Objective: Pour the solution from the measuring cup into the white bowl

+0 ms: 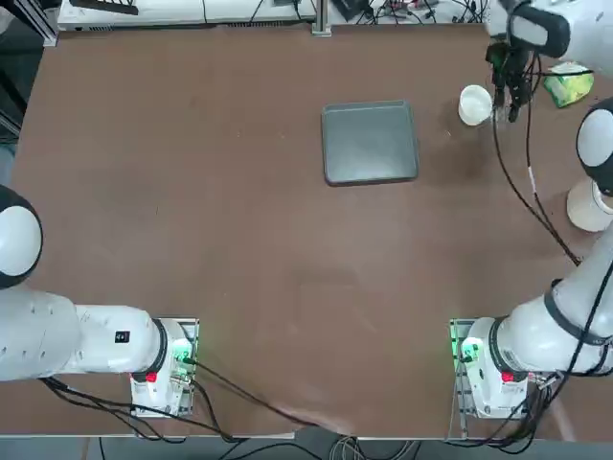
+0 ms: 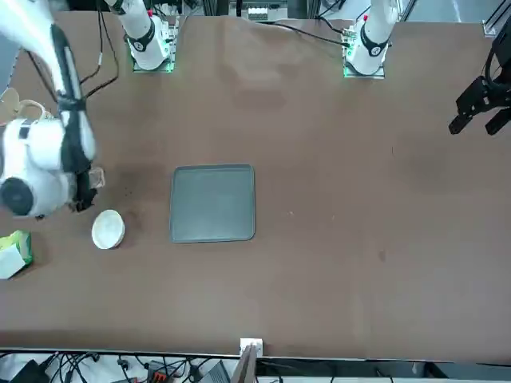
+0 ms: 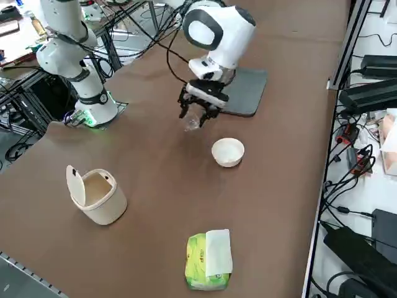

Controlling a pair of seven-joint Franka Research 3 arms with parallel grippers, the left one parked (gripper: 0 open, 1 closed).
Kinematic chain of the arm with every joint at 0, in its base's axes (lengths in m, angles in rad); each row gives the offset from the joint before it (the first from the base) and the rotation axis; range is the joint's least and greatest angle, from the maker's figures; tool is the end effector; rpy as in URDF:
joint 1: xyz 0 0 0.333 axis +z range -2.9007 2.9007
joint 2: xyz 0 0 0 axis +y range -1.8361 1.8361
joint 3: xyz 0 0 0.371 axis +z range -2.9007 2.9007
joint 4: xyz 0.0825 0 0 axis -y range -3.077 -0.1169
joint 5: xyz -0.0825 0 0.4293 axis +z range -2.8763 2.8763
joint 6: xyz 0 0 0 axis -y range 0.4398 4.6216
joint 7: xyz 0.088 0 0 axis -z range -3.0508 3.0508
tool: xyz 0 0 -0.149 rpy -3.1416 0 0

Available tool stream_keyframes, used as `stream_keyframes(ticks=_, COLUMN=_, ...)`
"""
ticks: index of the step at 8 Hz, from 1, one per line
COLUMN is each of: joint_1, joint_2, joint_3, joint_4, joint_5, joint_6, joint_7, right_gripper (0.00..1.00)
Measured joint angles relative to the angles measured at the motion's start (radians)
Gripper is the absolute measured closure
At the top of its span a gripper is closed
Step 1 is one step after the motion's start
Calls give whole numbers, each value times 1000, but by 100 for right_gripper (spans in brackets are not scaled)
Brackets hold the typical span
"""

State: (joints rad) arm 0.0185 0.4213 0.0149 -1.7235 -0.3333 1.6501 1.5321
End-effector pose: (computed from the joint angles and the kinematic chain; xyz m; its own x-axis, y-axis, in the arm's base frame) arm 0.6444 -0.0255 0.3074 0.2417 -0.9375 0.2503 -0.8677 -0.0933 0.4883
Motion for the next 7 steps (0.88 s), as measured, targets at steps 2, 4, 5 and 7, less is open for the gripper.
stream_keyframes(ticks=2, joint_1=101, joint_2=-15, joint_3=2, joint_4=-137, joint_5=-148, joint_6=5, joint_7=310, right_gripper=27)
stream_keyframes(ticks=4, joint_1=170, joint_2=57, joint_3=2, joint_4=-184, joint_5=-291, joint_6=8, joint_7=597, right_gripper=27)
stream_keyframes(ticks=5, joint_1=187, joint_2=113, joint_3=2, joint_4=-186, joint_5=-350, joint_6=9, joint_7=705, right_gripper=27)
stream_keyframes(ticks=7, joint_1=214, joint_2=220, joint_3=1, joint_4=-186, joint_5=-424, joint_6=-8, joint_7=832, right_gripper=27)
